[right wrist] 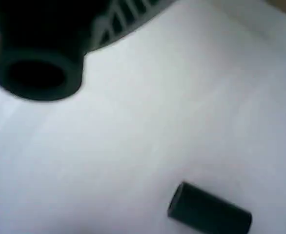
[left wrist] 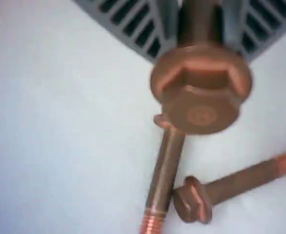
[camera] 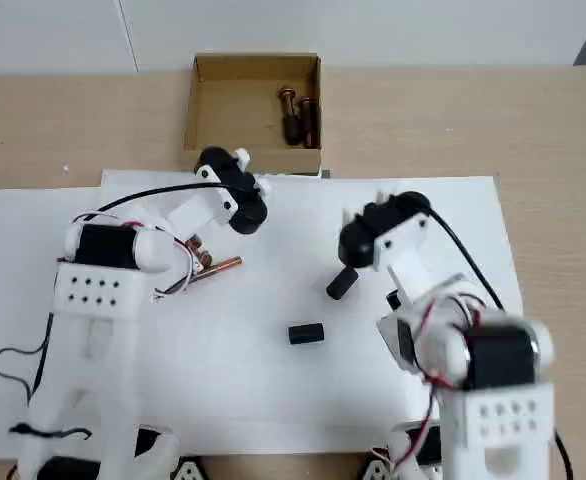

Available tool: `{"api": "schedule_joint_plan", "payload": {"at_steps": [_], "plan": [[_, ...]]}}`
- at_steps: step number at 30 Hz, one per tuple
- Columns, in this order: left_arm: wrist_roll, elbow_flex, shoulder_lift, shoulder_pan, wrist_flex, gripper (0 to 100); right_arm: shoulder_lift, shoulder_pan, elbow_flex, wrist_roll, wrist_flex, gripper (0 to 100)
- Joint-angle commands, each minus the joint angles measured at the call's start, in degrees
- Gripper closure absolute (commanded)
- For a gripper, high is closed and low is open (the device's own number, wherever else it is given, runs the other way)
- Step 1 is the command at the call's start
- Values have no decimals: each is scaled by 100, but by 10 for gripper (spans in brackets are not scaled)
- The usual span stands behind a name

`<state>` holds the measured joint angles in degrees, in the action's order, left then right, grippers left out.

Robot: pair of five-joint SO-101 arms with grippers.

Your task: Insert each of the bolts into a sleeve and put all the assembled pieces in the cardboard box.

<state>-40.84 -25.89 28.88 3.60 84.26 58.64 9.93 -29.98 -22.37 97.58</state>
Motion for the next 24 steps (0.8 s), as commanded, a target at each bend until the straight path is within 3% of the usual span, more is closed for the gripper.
{"api": "schedule_joint_plan", "payload": {"at_steps": [1,9,15,24], "plan": [[316,-233,659,114,-18,994,602,-154,-26,79,-31,995],[2013,-1552,2418,800,-756,994,927,-1270,-413,422,-338,995],[3086,-2932,3956,897,-1960,994,884,-1288,-607,1257,-1033,995],[4062,-4207,5459,897,-2840,994,927,-1253,-1978,2154,-2545,996]]}}
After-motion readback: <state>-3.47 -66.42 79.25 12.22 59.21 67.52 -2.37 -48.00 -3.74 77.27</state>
